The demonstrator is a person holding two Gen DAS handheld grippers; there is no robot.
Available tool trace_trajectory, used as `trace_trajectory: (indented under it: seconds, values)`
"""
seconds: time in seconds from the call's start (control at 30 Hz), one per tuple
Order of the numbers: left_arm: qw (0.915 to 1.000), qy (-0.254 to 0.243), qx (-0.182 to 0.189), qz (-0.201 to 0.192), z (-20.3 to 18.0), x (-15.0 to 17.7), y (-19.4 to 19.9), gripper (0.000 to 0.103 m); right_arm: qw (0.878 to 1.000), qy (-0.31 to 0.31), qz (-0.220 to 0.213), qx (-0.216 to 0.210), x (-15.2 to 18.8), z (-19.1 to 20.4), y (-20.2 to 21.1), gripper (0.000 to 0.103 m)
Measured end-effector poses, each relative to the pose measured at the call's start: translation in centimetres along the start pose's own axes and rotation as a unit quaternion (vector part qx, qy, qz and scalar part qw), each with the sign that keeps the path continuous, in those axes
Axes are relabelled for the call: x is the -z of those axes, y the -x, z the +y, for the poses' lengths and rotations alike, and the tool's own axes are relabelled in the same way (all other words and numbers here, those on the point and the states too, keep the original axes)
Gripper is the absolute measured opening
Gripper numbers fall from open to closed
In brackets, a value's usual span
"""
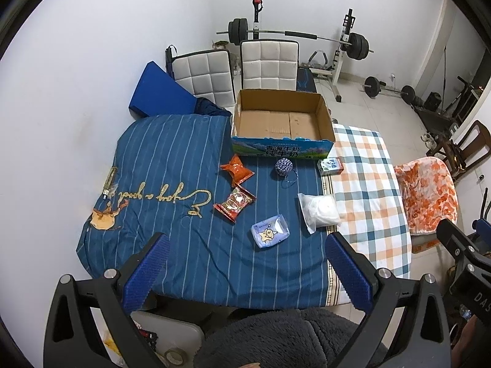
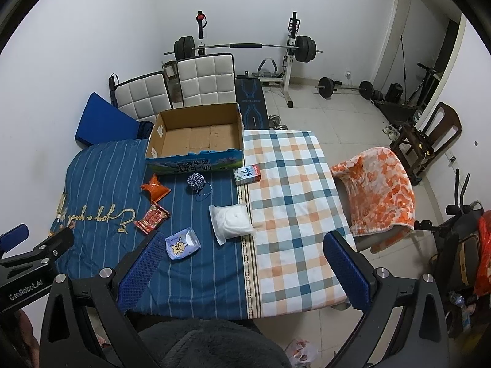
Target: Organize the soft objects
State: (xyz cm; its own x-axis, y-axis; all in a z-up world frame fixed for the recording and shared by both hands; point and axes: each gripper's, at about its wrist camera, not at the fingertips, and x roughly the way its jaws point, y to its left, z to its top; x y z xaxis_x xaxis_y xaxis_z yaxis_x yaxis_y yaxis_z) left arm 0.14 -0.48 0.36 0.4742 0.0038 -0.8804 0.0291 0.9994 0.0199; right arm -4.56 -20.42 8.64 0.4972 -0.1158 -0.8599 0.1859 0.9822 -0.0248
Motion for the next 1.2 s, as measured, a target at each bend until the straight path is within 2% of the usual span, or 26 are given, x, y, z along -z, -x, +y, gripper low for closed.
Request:
trace_trajectory:
  seconds: [0.5,1.2]
  values:
    - [0.9998,-0.005,0.003,-0.021,-0.6,-1.0,1.5,0.103,1.0,0.002,-0.016,0.003,-0.4,-0.5,0.9,0.103]
    - [0.9999,0.0,0.008,-0.014,-0.6,-1.3,1.3,0.103,1.0,0.006,-0.008,0.0,-0.7,-0.4,0.5,0.103]
